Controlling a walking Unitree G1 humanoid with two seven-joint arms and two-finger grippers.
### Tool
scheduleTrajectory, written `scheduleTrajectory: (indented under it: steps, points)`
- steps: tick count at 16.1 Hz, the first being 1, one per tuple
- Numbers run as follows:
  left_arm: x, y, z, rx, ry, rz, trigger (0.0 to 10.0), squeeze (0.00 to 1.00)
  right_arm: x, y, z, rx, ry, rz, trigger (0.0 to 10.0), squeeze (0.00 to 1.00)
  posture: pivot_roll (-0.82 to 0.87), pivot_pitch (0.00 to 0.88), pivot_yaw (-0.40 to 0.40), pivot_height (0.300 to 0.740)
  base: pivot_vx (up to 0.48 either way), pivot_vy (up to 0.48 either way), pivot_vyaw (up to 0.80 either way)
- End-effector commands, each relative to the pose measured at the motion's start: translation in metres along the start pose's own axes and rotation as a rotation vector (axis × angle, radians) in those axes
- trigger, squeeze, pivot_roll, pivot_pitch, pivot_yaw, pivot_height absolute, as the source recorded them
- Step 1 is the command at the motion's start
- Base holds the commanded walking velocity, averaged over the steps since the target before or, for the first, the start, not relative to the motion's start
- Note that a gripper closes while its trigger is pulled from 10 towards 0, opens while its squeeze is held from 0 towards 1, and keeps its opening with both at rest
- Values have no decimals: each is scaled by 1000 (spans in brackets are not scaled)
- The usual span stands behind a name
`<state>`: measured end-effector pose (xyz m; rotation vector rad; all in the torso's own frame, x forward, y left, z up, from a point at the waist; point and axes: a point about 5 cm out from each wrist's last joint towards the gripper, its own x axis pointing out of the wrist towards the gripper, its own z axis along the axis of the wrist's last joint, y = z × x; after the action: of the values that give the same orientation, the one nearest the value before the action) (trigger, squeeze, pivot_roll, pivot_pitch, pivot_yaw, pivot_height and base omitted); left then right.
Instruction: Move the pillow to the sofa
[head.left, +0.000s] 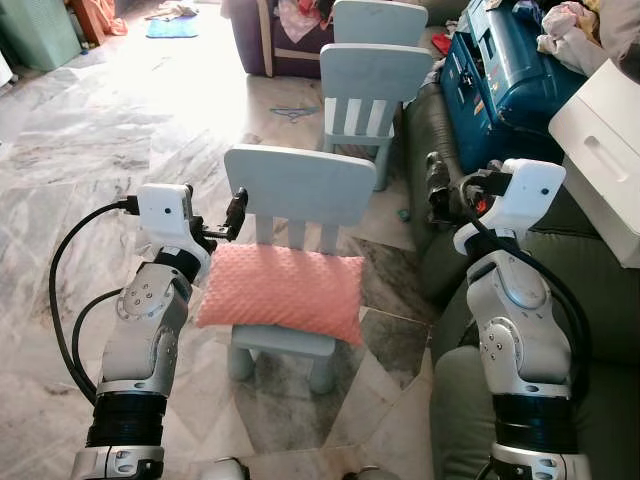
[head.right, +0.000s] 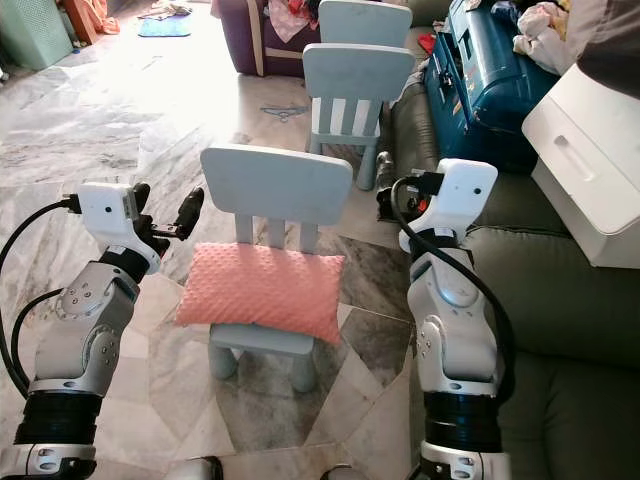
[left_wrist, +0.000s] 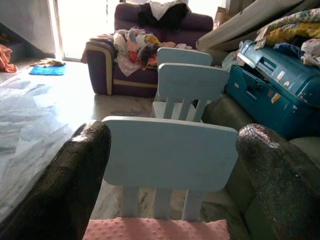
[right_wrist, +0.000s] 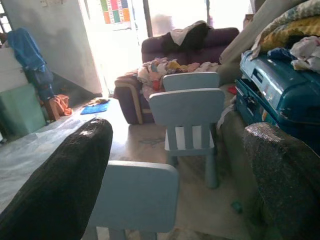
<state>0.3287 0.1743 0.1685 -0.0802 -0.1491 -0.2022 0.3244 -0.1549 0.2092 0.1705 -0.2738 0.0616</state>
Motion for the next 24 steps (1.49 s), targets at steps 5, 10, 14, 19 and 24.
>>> scheduleTrajectory:
  steps: [5, 10, 14, 19, 24]
  points:
    - [-1, -1, 0, -6, 9, -2, 10000, 0, -2, 0, 5, 1, -19, -7, 10000, 0, -92, 119, 5, 740, 0, 0, -800]
    - [-3, 1, -3, -18, 27, 12, 10000, 0, 0, 1, 5, 6, -14, -3, 10000, 0, -89, 122, 2, 740, 0, 0, -800]
    - [-2, 3, -4, -34, 42, 25, 10000, 0, -1, 0, 6, 0, -21, -7, 10000, 0, -89, 124, 1, 740, 0, 0, -544]
    - [-2, -1, -6, -45, 60, 11, 10000, 0, 0, 2, 5, -2, -18, 2, 10000, 0, -87, 126, -7, 740, 0, 168, 0]
    - [-3, -1, -7, -46, 72, 8, 10000, 0, 1, 3, 5, -2, -15, 1, 10000, 0, -81, 126, -7, 740, 0, 480, 0]
